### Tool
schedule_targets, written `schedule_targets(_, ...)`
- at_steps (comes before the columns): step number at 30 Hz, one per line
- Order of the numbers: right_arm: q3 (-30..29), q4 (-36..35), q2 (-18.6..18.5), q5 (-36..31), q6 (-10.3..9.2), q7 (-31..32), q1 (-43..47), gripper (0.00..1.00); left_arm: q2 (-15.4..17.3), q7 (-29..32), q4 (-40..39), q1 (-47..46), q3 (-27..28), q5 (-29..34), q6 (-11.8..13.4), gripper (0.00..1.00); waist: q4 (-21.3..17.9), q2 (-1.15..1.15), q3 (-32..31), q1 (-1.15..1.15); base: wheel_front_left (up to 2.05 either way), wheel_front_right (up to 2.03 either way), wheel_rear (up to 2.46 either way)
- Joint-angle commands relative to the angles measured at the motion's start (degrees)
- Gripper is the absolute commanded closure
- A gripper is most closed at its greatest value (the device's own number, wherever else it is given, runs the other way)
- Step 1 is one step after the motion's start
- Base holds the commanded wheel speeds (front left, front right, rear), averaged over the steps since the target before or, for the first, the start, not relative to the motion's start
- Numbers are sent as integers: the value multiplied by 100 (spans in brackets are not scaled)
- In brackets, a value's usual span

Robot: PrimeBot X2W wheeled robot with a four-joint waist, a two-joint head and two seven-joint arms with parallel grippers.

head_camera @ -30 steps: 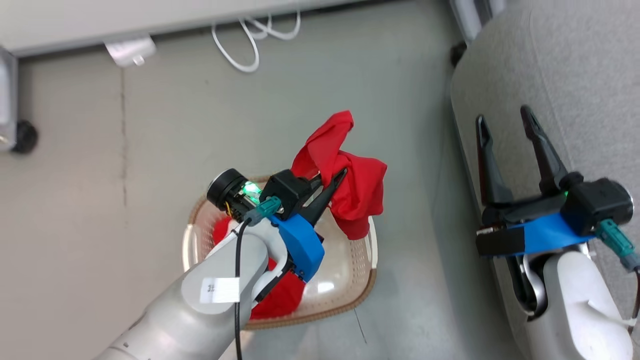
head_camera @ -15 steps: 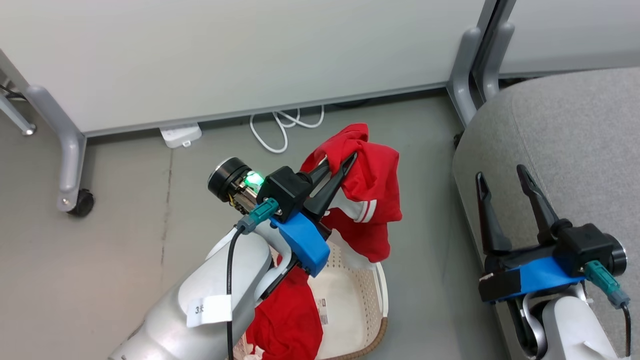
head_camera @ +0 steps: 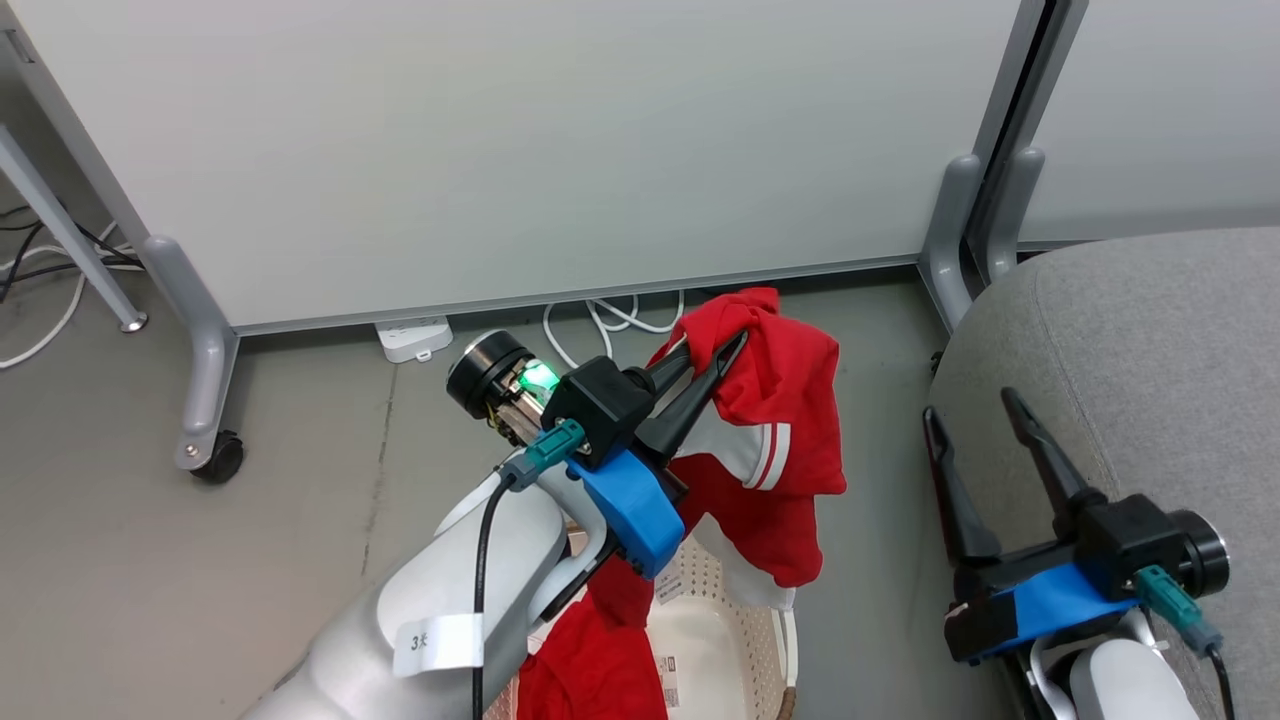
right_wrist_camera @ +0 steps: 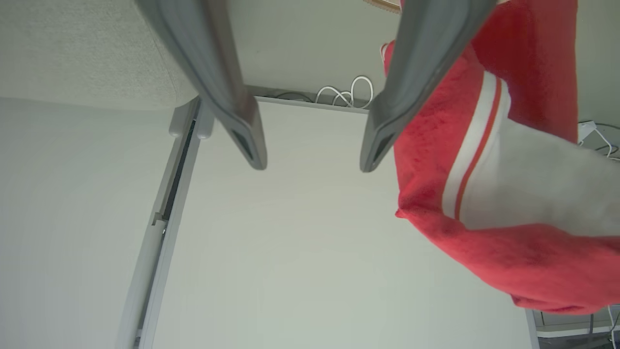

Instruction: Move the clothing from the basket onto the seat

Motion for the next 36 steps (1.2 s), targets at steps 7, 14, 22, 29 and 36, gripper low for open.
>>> schedule_targets(7, 501, 30, -324, -73, 1, -20, -151, 0, -33, -29, -43, -43, -121, -65, -6, 100, 75, -1, 3, 1, 0, 0, 0)
schedule_targets(14, 1332, 245, -743, -230, 1, -20, -637, 0, -64, -29, -91, -128, -205, -46, -7, 100, 165, -1, 84, 1, 0, 0, 0)
schedule_targets(22, 2179, 783, -1207, -499, 1, -20, -1550, 0, -131, -29, -157, -280, -335, 4, -7, 100, 304, -1, 285, 1, 0, 0, 0)
schedule_targets(29, 2409, 1013, -1374, -503, 1, -20, -2025, 0, -205, -29, -171, -381, -395, -1, -7, 100, 416, -1, 420, 1, 0, 0, 0)
schedule_targets(36, 2292, 1000, -1448, -481, 1, -20, -2121, 0, -203, -29, -118, -398, -338, 11, -7, 100, 426, -1, 463, 1, 0, 0, 0)
